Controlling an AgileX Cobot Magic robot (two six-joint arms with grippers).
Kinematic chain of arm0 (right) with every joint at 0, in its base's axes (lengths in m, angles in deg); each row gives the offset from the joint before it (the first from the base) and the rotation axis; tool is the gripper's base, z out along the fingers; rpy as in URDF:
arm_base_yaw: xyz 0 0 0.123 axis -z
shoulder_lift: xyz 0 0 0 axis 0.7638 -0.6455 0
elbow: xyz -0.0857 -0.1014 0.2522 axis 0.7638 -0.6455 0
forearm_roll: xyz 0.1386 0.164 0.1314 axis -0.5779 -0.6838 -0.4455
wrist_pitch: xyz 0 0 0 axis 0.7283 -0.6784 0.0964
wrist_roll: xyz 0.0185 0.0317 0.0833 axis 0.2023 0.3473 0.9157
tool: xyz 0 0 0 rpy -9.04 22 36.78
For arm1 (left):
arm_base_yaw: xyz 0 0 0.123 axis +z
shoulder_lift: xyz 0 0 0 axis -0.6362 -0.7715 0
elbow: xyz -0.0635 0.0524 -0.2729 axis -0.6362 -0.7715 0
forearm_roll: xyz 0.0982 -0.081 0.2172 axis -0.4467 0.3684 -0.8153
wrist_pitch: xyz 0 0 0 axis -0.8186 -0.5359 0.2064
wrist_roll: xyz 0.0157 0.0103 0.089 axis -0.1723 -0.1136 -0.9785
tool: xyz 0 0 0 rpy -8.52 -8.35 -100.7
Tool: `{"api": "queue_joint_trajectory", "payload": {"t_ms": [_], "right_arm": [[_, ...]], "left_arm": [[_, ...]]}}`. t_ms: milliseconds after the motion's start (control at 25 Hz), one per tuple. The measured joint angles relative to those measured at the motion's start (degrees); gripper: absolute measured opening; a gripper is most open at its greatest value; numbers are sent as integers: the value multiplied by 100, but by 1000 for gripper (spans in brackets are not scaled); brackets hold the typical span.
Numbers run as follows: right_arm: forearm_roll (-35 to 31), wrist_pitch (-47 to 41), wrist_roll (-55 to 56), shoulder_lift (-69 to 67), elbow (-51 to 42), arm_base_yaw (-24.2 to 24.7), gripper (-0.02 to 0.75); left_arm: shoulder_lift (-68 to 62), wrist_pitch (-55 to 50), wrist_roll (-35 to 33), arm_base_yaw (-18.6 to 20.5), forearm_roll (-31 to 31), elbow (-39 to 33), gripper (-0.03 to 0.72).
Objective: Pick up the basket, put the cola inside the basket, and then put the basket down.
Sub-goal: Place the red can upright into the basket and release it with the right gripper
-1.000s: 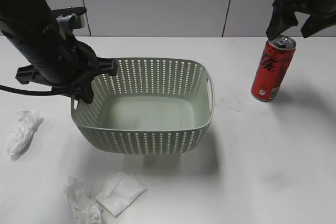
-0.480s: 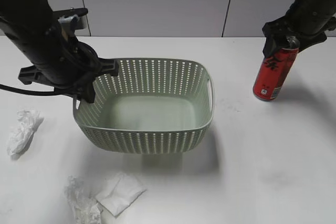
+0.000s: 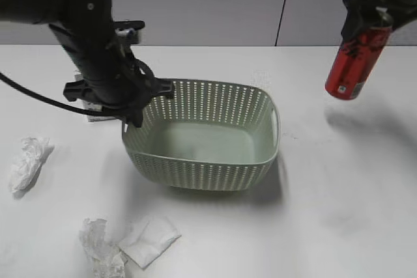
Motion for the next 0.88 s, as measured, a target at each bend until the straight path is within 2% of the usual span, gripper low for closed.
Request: {"api": "queue_joint_trajectory", "payload": {"t_ms": [160,240,360,440,720,880], "right_arm": [[-61,-240,0,803,11,-586,512],[-87,-339,0,1117,11,-1093,512],[-127,-301,12,1297,-108,-1770,512],[-172,-66,32,1297,-416,-2043,512],[-202,1692,51,1268,-2369,-2186,512],[-207,1945,51,1241,-2876,-2191,517]], "left_arm": [[-491,-228,-5,-210,-36,680,-3],[-588,-284,-5,-301,-36,919,-3],[-626,-312,-10,-348,5,1091,-3],[-630,-366,-10,-348,10,1122,-3],[-637,-630,-10,-348,71,1120,-3],[-637,-635,-10,-348,313,1120,-3]]}}
